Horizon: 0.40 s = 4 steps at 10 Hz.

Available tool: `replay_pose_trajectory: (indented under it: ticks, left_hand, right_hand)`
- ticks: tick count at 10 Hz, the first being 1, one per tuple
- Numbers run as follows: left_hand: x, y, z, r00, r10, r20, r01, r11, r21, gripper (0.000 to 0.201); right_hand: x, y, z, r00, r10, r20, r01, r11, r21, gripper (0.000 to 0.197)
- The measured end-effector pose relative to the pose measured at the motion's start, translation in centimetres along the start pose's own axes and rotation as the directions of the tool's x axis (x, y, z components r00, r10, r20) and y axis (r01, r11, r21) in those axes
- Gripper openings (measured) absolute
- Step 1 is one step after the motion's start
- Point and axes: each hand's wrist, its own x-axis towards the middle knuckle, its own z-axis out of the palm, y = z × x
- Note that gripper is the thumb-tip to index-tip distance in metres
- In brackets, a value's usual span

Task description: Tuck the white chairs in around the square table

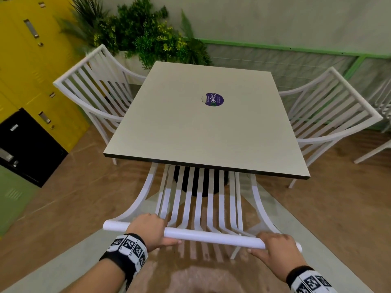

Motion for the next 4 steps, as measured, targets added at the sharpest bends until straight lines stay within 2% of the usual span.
replay_pose_trajectory:
  ticks: [1,2,3,4]
  left_hand:
    - [-0.4,0.3,0.0,1.0,0.011,0.002,-0.01,0.999,-0.038,0.105]
    - [-0.8,0.2,-0.3,0.999,-0.007,-0.052,0.002,0.995,-0.096,0.09]
    - [-2.3,1.0,0.5,0.976,-0.095,-0.198,0.045,0.968,-0.246,0.068]
    - [-5.1,2.5,2.6,0.91,-0.103,-0.402,-0.032,0.948,-0.316,0.051]
  right_hand:
    - [-0.2,0.1,0.0,1.0,-0.005,-0.025,0.005,1.0,-0.003,0.045]
    - [-0.4,-0.1,0.6,0.999,-0.016,-0.029,0.016,1.0,0.002,0.079]
    - [-2.2,-0.1,-0.2,0.993,-0.001,-0.121,-0.009,0.996,-0.084,0.059]
    - [-2.5,-0.1,-1.0,0.973,0.1,-0.209,-0.091,0.994,0.055,0.056]
